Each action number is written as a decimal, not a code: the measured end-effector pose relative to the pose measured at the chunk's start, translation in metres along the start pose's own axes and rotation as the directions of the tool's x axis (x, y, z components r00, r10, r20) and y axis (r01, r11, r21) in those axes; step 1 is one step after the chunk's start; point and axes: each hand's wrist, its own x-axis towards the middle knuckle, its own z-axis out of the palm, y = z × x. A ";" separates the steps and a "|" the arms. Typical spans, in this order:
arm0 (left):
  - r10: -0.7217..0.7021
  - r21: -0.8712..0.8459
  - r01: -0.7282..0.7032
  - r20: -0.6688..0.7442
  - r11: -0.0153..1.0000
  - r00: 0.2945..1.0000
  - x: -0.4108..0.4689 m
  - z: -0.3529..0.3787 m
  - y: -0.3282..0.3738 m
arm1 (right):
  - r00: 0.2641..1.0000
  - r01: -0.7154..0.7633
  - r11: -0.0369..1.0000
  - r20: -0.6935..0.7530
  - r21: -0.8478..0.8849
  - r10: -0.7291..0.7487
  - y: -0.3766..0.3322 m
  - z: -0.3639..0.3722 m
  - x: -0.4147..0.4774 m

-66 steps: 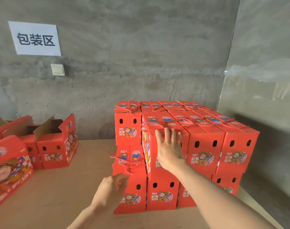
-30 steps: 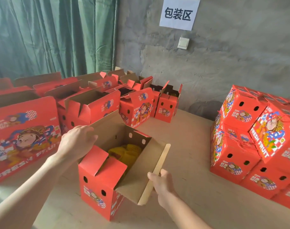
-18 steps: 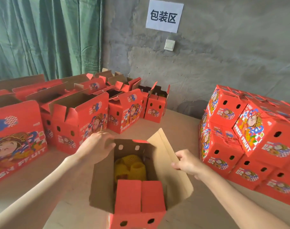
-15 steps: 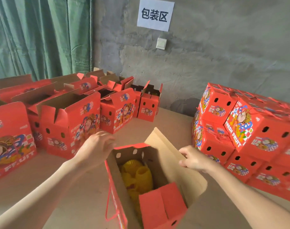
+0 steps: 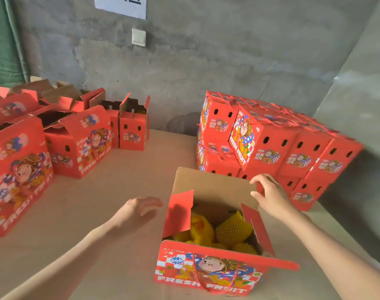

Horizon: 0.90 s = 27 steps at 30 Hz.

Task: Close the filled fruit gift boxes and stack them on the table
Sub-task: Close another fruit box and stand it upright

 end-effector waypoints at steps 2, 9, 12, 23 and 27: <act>0.035 0.014 -0.035 0.009 0.999 0.999 0.012 0.018 0.002 | 0.999 0.024 0.998 0.025 0.059 -0.026 0.021 0.001 -0.027; 0.044 -0.050 -0.041 0.056 0.998 0.997 0.029 0.060 0.008 | 0.930 0.016 0.998 0.366 0.069 -0.040 0.070 0.029 -0.095; -0.057 -0.148 0.061 0.026 0.987 0.998 0.021 0.073 0.004 | 0.869 0.043 0.993 0.486 0.108 -0.090 0.076 0.030 -0.103; -0.283 -0.787 0.174 -0.001 0.593 0.959 -0.009 0.091 0.016 | 0.887 -0.200 0.812 0.454 0.549 -0.089 0.072 0.019 -0.092; -0.439 -0.828 0.233 -0.017 0.510 0.898 -0.015 0.098 0.022 | 0.975 -0.171 0.766 0.217 0.620 0.042 0.065 0.035 -0.088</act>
